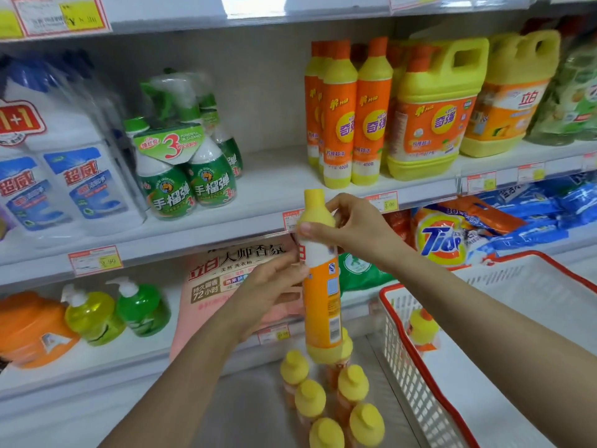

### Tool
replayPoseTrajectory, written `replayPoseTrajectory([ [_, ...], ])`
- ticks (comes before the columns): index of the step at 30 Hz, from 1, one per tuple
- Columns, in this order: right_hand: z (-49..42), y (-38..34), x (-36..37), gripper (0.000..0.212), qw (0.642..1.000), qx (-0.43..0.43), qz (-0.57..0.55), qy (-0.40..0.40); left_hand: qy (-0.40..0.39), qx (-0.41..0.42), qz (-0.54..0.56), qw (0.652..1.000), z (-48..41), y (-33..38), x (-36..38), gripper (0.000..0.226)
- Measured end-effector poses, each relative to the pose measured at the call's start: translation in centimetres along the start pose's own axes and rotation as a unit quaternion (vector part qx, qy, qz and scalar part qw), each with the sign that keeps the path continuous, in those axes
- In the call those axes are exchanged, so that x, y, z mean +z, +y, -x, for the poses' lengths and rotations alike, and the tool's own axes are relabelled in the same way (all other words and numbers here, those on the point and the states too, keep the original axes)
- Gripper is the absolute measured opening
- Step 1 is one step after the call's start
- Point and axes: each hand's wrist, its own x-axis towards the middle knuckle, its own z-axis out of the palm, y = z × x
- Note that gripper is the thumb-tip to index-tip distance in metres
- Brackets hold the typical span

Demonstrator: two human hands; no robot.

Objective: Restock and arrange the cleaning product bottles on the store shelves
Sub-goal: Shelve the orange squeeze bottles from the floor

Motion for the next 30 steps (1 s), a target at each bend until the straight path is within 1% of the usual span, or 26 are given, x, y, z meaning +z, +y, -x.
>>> replayPoseTrajectory([
  [2, 0.1, 0.2, 0.4, 0.055, 0.993, -0.014, 0.098, 0.066, 0.010, 0.003, -0.006, 1.000, 0.1, -0.2, 0.4, 0.040],
  [3, 0.1, 0.1, 0.5, 0.058, 0.989, -0.017, 0.117, 0.086, 0.015, 0.012, -0.016, 1.000, 0.0, -0.2, 0.5, 0.043],
  [5, -0.2, 0.4, 0.5, 0.065, 0.990, -0.002, 0.101, 0.096, 0.038, 0.032, -0.052, 0.997, -0.4, -0.4, 0.3, 0.048],
  [6, -0.4, 0.6, 0.4, 0.067, 0.994, 0.005, 0.068, 0.084, 0.052, 0.035, -0.058, 0.996, -0.5, -0.4, 0.1, 0.050],
  [8, -0.7, 0.9, -0.1, 0.064, 0.998, 0.004, -0.047, 0.038, 0.049, 0.017, -0.038, 0.998, -0.6, -0.7, -0.5, 0.052],
  [10, -0.8, 1.1, -0.6, 0.049, 0.987, -0.010, -0.161, -0.011, -0.002, -0.031, -0.013, 0.999, -0.4, -1.1, -1.2, 0.056],
  [11, -0.8, 1.0, -0.7, 0.043, 0.979, -0.017, -0.203, -0.027, -0.028, -0.044, -0.007, 0.999, -0.3, -1.2, -1.3, 0.057],
  [12, -0.8, 0.9, -0.7, 0.040, 0.970, -0.019, -0.238, -0.037, -0.041, -0.039, -0.006, 0.998, -0.3, -1.3, -1.3, 0.057],
  [13, -0.9, 0.8, -0.6, 0.039, 0.962, -0.018, -0.271, -0.039, -0.034, -0.017, -0.017, 0.999, -0.4, -1.4, -1.4, 0.060],
  [14, -1.1, 0.7, -0.4, 0.040, 0.954, -0.011, -0.299, -0.034, -0.009, 0.006, -0.031, 0.999, -0.6, -1.2, -1.4, 0.064],
  [16, -1.6, 0.4, 0.0, 0.048, 0.946, 0.022, -0.323, -0.020, 0.079, 0.043, -0.066, 0.994, -1.0, -0.6, -1.3, 0.066],
  [17, -1.8, 0.2, 0.2, 0.058, 0.952, 0.042, -0.303, -0.023, 0.133, 0.060, -0.091, 0.985, -1.1, -0.2, -1.2, 0.064],
  [19, -1.6, -0.4, 0.8, 0.078, 0.971, 0.082, -0.218, -0.055, 0.245, 0.098, -0.179, 0.948, -1.4, 0.4, -1.0, 0.059],
  [20, -1.3, -0.6, 1.4, 0.078, 0.975, 0.095, -0.185, -0.075, 0.287, 0.111, -0.226, 0.924, -1.4, 0.8, -0.7, 0.056],
  [21, -1.1, -0.6, 2.2, 0.072, 0.977, 0.098, -0.168, -0.089, 0.323, 0.122, -0.267, 0.900, -1.3, 1.3, -0.4, 0.053],
  [23, -1.3, -0.5, 3.4, 0.059, 0.979, 0.076, -0.173, -0.071, 0.366, 0.139, -0.329, 0.859, -1.2, 2.2, -0.1, 0.049],
  [24, -1.6, -0.4, 3.7, 0.055, 0.978, 0.061, -0.191, -0.050, 0.367, 0.149, -0.346, 0.850, -1.3, 2.6, -0.2, 0.049],
  [25, -2.1, -0.4, 3.8, 0.054, 0.976, 0.046, -0.212, -0.029, 0.356, 0.165, -0.348, 0.851, -1.5, 2.9, -0.6, 0.050],
  [27, -3.1, -0.8, 3.6, 0.053, 0.972, 0.008, -0.237, 0.000, 0.300, 0.195, -0.325, 0.875, -2.1, 3.2, -2.0, 0.055],
  [28, -3.8, -1.0, 3.4, 0.052, 0.971, -0.011, -0.239, 0.018, 0.277, 0.209, -0.320, 0.882, -2.5, 3.3, -2.9, 0.060],
  [29, -4.6, -1.3, 3.3, 0.051, 0.971, -0.030, -0.235, 0.041, 0.270, 0.222, -0.335, 0.875, -2.9, 3.2, -3.8, 0.064],
  [30, -5.5, -1.7, 3.2, 0.050, 0.971, -0.046, -0.226, 0.064, 0.279, 0.232, -0.370, 0.855, -3.4, 3.0, -4.8, 0.065],
])
